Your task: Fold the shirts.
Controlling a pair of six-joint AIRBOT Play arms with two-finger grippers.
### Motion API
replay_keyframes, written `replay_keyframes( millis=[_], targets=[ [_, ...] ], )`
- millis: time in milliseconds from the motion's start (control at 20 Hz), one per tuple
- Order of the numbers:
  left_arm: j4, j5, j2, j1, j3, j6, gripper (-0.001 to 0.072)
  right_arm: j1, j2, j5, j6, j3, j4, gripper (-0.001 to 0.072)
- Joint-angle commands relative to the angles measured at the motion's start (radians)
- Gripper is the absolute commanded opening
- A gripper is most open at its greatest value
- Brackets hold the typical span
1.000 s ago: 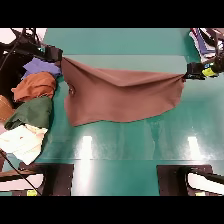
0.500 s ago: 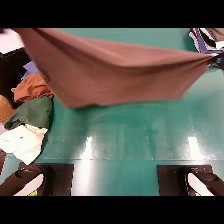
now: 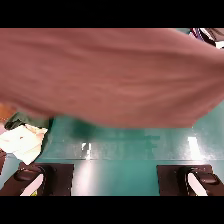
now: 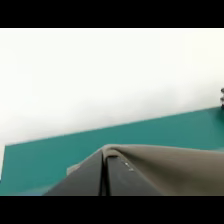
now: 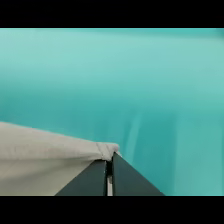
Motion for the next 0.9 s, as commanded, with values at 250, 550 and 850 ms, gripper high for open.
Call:
replay_keyframes(
  millis=[250, 550, 850],
  targets=[
    [-0.047, -0.071, -0.569, 0.001, -0.229, 0.005, 0.0026, -0.008, -0.533, 0.166, 0.006, -0.004, -0.021, 0.0013],
    [-0.064, 0.073, -0.924, 0.002, -0.239, 0.005, 0.0031, -0.008, -0.834, -0.065, -0.083, -0.084, 0.033, 0.0016],
    [-0.087, -0.101, -0.861, 0.099, -0.219, -0.001, 0.0539, -0.071, -0.824, -0.060, -0.193, -0.084, 0.324, 0.0409]
  ],
)
